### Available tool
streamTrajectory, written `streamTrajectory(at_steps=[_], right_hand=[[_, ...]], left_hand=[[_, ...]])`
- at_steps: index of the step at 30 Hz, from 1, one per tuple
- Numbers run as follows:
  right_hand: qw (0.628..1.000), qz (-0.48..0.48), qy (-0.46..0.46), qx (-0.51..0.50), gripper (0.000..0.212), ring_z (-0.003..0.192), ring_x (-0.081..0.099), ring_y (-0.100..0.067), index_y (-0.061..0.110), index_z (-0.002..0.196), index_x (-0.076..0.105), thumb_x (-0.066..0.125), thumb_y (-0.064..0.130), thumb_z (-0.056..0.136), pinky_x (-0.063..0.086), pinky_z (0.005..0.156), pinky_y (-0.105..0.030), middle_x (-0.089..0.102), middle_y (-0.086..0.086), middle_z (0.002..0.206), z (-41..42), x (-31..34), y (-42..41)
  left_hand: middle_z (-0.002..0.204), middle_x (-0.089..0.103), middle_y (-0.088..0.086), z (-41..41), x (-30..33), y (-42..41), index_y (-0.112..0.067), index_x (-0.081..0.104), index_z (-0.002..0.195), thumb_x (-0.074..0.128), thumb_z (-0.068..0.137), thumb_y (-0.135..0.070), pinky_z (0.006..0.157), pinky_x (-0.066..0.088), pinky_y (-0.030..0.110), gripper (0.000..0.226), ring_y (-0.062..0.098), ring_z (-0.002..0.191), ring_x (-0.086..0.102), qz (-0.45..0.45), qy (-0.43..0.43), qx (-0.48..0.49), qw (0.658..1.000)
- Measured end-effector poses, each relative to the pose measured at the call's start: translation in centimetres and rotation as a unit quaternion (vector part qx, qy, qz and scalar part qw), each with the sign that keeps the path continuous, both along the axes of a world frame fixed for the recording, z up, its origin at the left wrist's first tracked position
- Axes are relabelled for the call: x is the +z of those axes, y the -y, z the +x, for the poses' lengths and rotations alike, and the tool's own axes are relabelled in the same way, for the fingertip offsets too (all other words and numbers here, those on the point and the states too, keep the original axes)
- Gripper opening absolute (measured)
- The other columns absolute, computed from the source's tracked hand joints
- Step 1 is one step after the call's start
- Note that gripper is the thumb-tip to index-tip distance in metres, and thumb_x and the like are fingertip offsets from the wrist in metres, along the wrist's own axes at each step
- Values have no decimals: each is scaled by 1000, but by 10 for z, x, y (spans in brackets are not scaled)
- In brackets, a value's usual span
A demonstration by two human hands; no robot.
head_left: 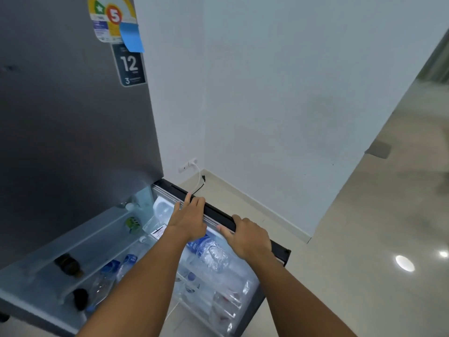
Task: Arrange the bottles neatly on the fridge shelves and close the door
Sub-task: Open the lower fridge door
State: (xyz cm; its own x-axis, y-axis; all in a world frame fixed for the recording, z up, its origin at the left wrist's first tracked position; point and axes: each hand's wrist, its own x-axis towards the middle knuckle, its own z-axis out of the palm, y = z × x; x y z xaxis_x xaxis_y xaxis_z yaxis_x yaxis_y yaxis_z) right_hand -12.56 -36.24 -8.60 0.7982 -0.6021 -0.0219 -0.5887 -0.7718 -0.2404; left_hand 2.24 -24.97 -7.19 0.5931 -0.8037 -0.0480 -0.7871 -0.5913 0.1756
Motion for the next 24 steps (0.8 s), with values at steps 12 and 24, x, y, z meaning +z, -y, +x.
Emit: streamTrajectory(at_steps=[12, 24], right_hand=[[995, -15, 1, 103, 73, 103, 64, -29, 21, 126, 55, 29, 77, 86, 50, 83, -41, 69, -5, 113, 33, -3, 115], [990, -38, 17, 132, 73, 98, 67, -26, 23, 126, 56, 30, 77, 86, 50, 82, -39, 72, -3, 107, 60, -2, 149]], left_hand=[[118, 49, -1, 5, -9, 75, -20, 42, 111, 56, 79, -35, 101, 32, 50, 37, 20, 116, 42, -48, 23, 88, 995], [151, 30, -4, 19, -20, 89, -27, 38, 129, 47, 96, -40, 111, 3, 71, 37, 18, 149, 10, -58, -10, 121, 991]])
